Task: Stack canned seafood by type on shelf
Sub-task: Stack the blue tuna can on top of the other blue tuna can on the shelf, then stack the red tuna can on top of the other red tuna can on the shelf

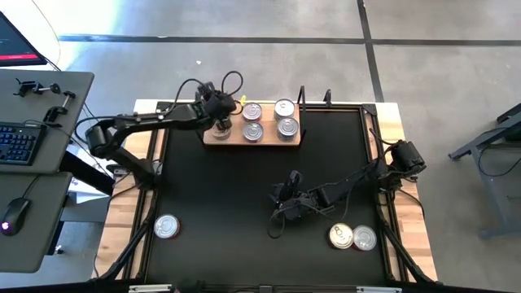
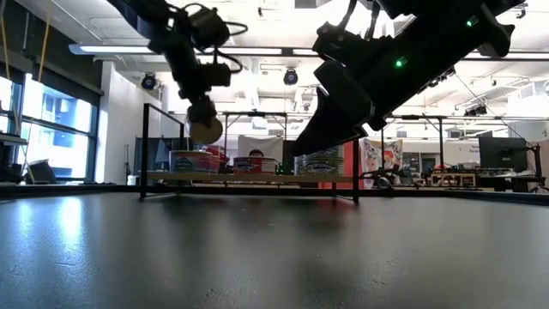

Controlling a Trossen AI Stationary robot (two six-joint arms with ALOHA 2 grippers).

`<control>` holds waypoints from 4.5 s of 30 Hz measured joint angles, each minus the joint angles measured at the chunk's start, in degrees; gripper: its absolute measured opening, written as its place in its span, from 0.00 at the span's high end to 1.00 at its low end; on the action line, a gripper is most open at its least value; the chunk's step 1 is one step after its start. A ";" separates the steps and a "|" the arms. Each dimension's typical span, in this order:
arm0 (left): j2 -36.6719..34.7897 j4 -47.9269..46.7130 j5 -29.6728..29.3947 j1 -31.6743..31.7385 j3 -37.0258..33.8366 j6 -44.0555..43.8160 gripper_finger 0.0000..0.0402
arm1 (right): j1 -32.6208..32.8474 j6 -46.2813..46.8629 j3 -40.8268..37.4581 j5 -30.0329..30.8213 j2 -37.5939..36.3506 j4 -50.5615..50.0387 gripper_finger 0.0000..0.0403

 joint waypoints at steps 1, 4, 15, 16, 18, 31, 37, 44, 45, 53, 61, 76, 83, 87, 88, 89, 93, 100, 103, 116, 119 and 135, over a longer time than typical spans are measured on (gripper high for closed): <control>0.78 0.91 0.02 0.56 0.00 1.08 0.55 | -0.01 0.01 0.00 0.00 0.00 -0.01 0.60; 2.95 2.55 -0.08 1.30 0.00 3.28 0.54 | 0.00 0.01 0.00 0.00 0.00 -0.02 0.60; 7.36 2.23 -4.22 1.15 0.02 4.23 0.53 | 0.00 0.02 0.00 0.00 0.00 -0.26 0.60; 7.36 1.72 -4.21 1.10 0.04 4.23 0.53 | 0.00 0.02 0.00 0.00 0.00 -0.26 0.60; 7.35 0.93 -4.29 1.07 0.07 4.19 0.53 | 0.00 0.02 0.00 0.00 0.00 -0.26 0.60; 7.19 -1.84 0.56 1.10 -0.07 2.69 0.35 | 0.00 0.02 0.00 0.00 0.02 -0.26 0.60; 7.21 -1.89 2.90 1.10 -0.07 1.13 0.32 | -0.01 0.02 0.00 0.00 0.00 -0.26 0.60; 7.21 -1.12 5.12 1.10 -0.07 1.11 0.32 | -0.01 0.02 0.00 0.00 0.01 -0.26 0.60; 7.21 -0.87 5.12 1.10 -0.07 1.13 0.32 | 0.00 0.02 0.00 0.00 0.02 -0.26 0.60; 7.21 1.23 5.03 1.06 -0.04 3.12 0.32 | 0.00 0.02 0.00 0.00 0.02 -0.26 0.60; 3.24 1.10 1.56 -1.74 -0.04 2.51 0.32 | 0.00 0.00 0.00 0.00 0.01 -0.26 0.60; -14.35 5.23 15.37 -30.35 -11.77 -27.20 0.32 | 4.38 -0.08 6.21 -0.04 -5.11 -15.44 0.60; -11.24 39.53 15.26 -44.18 -27.05 -28.38 0.32 | 11.95 24.22 19.94 -18.22 -9.01 -56.21 0.60; -6.55 58.67 12.79 -48.25 -32.93 -28.04 0.32 | 17.79 45.32 20.02 -35.23 -8.85 -66.92 0.60; -5.26 61.73 12.29 -48.77 -33.59 -27.65 0.32 | 19.59 50.02 19.35 -38.68 -8.81 -68.25 0.60; -4.26 63.78 11.91 -49.21 -34.16 -26.99 0.32 | 21.33 54.59 18.50 -41.34 -8.75 -69.00 0.60; -1.47 65.49 11.52 -49.70 -34.32 -26.61 0.32 | 27.24 69.65 14.27 -46.48 -8.59 -69.55 0.60; -0.17 65.61 11.51 -49.46 -34.32 -26.43 0.32 | 30.47 84.22 9.19 -50.07 -8.55 -76.86 0.74; -0.17 65.87 11.51 -49.29 -34.32 -25.39 0.32 | 30.03 84.06 7.31 -50.05 -8.57 -77.72 0.83; -0.18 65.86 11.63 -49.11 -34.32 -26.02 0.32 | 20.41 73.11 -2.70 -41.11 -8.44 -79.19 0.99; -0.18 66.01 11.63 -49.11 -34.29 -26.47 0.32 | 14.75 66.67 -2.62 -35.20 -8.57 -76.95 1.00; -0.18 66.28 12.09 -49.30 -34.25 -29.72 0.32 | -2.52 24.45 10.64 -14.15 -8.41 -34.25 1.00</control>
